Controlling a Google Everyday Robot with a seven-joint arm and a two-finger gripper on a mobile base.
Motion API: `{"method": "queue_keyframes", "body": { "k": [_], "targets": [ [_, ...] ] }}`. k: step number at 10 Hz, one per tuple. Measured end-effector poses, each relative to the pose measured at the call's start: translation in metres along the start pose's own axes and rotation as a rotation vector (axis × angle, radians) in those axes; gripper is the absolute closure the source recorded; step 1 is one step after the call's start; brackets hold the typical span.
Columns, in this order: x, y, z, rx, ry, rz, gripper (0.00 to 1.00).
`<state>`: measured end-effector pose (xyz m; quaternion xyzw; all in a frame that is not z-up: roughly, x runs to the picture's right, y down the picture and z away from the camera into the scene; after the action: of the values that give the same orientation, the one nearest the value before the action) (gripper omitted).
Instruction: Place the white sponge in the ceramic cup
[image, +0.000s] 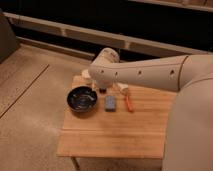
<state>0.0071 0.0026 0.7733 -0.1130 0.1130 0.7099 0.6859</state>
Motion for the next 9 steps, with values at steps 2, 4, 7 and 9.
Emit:
{"method": "queue_keyframes", "body": {
  "k": [2,4,7,9],
  "targets": [
    [0.003,-0.013,0.016,0.001,0.009,0.035,0.35],
    [0.003,-0.019,0.023,-0.014,0.020,0.079,0.35],
    [0.003,-0.016,0.023,-0.014,0.021,0.075,0.35],
    [0.004,-0.027,0.032,0.022,0.036,0.081,0.35]
  ]
}}
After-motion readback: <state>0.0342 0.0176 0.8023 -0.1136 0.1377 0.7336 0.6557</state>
